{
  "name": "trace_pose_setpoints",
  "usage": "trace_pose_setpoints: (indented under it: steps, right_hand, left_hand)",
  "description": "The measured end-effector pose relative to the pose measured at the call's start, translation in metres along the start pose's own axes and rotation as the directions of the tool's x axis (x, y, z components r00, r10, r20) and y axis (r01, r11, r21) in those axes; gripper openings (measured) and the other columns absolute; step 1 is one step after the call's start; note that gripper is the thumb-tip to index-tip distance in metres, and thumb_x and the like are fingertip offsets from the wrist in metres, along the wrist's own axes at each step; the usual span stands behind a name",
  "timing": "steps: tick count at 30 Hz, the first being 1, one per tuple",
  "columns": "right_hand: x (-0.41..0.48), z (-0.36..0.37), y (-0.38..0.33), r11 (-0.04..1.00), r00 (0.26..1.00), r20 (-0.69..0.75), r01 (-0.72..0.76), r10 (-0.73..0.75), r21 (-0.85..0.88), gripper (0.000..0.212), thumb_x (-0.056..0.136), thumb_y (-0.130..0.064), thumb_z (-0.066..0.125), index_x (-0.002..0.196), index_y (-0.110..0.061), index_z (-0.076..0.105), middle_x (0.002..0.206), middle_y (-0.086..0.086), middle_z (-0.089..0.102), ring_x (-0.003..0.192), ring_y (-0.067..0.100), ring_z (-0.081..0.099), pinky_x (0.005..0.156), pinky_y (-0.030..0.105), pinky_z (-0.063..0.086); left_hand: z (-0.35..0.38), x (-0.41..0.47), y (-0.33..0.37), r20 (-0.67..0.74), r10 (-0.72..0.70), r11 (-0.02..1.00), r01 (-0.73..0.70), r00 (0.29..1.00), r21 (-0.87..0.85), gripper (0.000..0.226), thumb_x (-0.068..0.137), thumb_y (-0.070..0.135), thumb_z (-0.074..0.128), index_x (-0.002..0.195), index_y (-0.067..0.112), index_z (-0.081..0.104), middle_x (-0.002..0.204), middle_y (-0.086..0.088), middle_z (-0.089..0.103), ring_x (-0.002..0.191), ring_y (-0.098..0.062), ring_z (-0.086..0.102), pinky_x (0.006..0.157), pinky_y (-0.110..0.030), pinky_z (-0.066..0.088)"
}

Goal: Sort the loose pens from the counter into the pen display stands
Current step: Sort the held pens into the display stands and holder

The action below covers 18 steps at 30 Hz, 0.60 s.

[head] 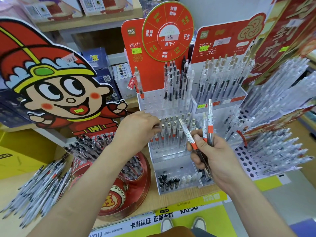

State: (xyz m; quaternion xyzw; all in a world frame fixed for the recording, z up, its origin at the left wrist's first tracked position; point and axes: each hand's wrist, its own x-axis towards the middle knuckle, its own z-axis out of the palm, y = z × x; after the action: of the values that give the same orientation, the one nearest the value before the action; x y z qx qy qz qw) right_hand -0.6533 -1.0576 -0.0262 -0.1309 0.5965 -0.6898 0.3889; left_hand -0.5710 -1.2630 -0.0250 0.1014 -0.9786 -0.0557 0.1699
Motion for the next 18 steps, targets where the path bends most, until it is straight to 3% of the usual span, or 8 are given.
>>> trace_pose_setpoints:
  steps: [5, 8, 10, 12, 15, 18]
  right_hand:
    - [0.001, 0.002, 0.001, 1.000, 1.000, 0.008, -0.022, 0.022, 0.016, 0.009, 0.101, -0.014, 0.047, 0.100, -0.012, 0.056, 0.070, 0.008, 0.062, 0.047, 0.015, 0.046, 0.040, 0.022, 0.033]
    - [0.000, 0.002, 0.000, 0.999, 0.999, 0.028, -0.037, 0.036, 0.035, 0.009, 0.101, -0.015, 0.046, 0.101, -0.012, 0.055, 0.069, 0.007, 0.061, 0.046, 0.014, 0.045, 0.039, 0.021, 0.032]
    - [-0.001, 0.003, -0.001, 0.998, 0.998, 0.045, -0.040, 0.038, 0.039, 0.008, 0.101, -0.015, 0.046, 0.100, -0.012, 0.053, 0.068, 0.007, 0.060, 0.045, 0.013, 0.044, 0.039, 0.021, 0.031]
    - [-0.002, 0.005, -0.001, 0.998, 0.997, 0.065, -0.043, 0.041, 0.035, 0.008, 0.100, -0.016, 0.046, 0.099, -0.012, 0.053, 0.067, 0.007, 0.059, 0.044, 0.013, 0.042, 0.039, 0.021, 0.030]
    - [-0.003, 0.008, -0.002, 0.999, 0.995, 0.095, -0.041, 0.039, 0.023, 0.009, 0.099, -0.018, 0.047, 0.099, -0.012, 0.053, 0.067, 0.008, 0.058, 0.044, 0.013, 0.041, 0.039, 0.021, 0.028]
    - [-0.004, 0.009, 0.000, 0.999, 0.993, 0.115, -0.040, 0.038, 0.012, 0.013, 0.099, -0.022, 0.048, 0.100, -0.011, 0.056, 0.068, 0.007, 0.057, 0.044, 0.012, 0.040, 0.039, 0.021, 0.027]
  left_hand:
    - [-0.005, -0.005, 0.006, 0.005, -0.069, 0.994, 0.070, 0.998, -0.082, 0.023, 0.085, 0.032, 0.071, 0.099, 0.015, 0.073, 0.090, -0.001, 0.071, 0.088, -0.023, 0.060, 0.076, -0.034, 0.050]
    - [-0.015, -0.011, 0.019, -0.087, -0.228, 0.936, 0.194, 0.970, -0.293, 0.020, 0.088, 0.027, 0.067, 0.106, 0.018, 0.072, 0.091, 0.013, 0.067, 0.079, -0.008, 0.054, 0.076, -0.026, 0.047]
    - [-0.025, -0.012, 0.032, -0.030, -0.367, 0.769, 0.284, 0.930, -0.573, 0.019, 0.090, 0.027, 0.065, 0.107, 0.023, 0.071, 0.088, 0.020, 0.067, 0.076, -0.003, 0.057, 0.072, -0.021, 0.049]
    - [-0.030, -0.011, 0.043, 0.151, -0.391, 0.531, 0.356, 0.908, -0.769, 0.022, 0.089, 0.029, 0.063, 0.110, 0.026, 0.068, 0.092, 0.013, 0.071, 0.080, -0.001, 0.063, 0.070, -0.023, 0.052]
    - [-0.032, -0.011, 0.053, 0.312, -0.339, 0.254, 0.406, 0.887, -0.878, 0.024, 0.087, 0.018, 0.065, 0.111, 0.019, 0.067, 0.080, 0.005, 0.072, 0.068, -0.006, 0.063, 0.060, -0.021, 0.049]
    - [-0.031, -0.013, 0.054, 0.336, -0.338, 0.129, 0.397, 0.879, -0.909, 0.019, 0.082, 0.015, 0.067, 0.100, 0.012, 0.071, 0.074, -0.004, 0.071, 0.065, -0.012, 0.063, 0.062, -0.022, 0.051]
